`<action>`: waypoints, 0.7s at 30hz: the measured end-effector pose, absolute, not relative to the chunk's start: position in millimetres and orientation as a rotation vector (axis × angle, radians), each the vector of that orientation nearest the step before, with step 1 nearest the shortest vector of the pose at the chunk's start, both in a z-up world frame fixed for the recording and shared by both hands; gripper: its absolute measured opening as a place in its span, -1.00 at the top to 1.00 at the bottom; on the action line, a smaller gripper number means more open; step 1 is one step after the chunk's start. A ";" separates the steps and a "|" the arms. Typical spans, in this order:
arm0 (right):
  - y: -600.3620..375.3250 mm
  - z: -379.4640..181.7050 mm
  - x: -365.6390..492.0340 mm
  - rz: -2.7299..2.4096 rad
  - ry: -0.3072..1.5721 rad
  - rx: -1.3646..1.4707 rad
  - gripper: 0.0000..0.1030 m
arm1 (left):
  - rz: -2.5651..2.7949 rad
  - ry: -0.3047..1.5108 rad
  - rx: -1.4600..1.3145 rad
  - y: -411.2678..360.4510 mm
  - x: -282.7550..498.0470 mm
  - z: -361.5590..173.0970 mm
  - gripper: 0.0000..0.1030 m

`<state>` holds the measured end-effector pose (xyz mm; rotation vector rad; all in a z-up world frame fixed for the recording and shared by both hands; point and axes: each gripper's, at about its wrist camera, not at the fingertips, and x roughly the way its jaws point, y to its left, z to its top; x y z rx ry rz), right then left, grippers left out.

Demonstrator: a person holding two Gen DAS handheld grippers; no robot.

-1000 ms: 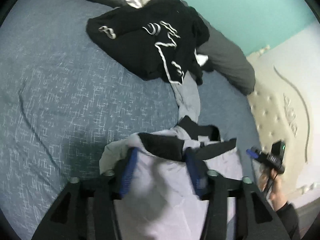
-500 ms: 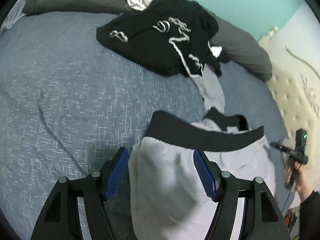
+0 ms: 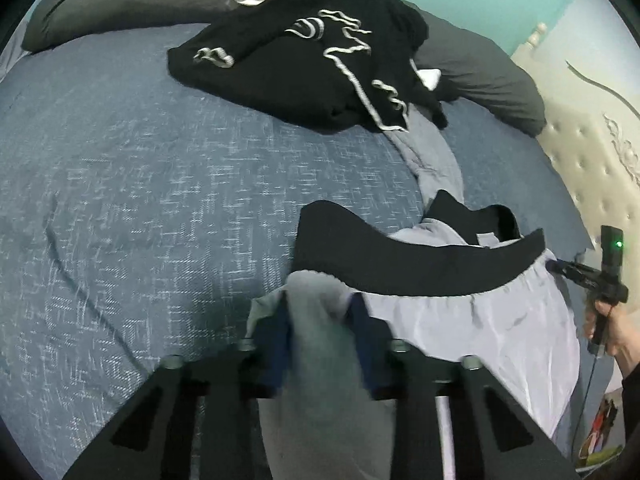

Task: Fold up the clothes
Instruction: 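Fold the hem band up over the jacket body toward the collar with both tools, then lower the folded hem onto the jacket and open both tools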

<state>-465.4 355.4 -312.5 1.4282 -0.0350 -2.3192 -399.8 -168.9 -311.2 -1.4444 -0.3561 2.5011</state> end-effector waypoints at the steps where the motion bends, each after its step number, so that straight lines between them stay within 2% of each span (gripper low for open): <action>1: 355.2 -314.1 -465.6 -2.325 -0.030 1.425 0.64 | 2.502 -0.348 -1.432 -167.5 -399.0 -309.8 0.76; 3: 359.7 -311.9 -463.6 -2.344 -0.040 1.390 0.82 | 2.518 -0.334 -1.398 -166.2 -396.8 -303.4 0.83; 6: 363.4 -303.5 -458.9 -2.378 -0.035 1.339 0.90 | 2.550 -0.346 -1.324 -167.4 -393.4 -288.4 0.86; 13: 368.5 -274.6 -460.3 -2.474 -0.035 1.252 0.93 | 2.572 -0.338 -1.293 -162.4 -411.3 -267.8 0.86; 17: 363.3 -276.6 -474.2 -2.502 0.005 1.304 0.93 | 2.556 -0.336 -1.385 -159.3 -428.8 -283.1 0.86; 21: 354.6 -301.2 -482.9 -2.484 0.050 1.417 0.94 | 2.530 -0.336 -1.478 -157.6 -435.2 -308.6 0.83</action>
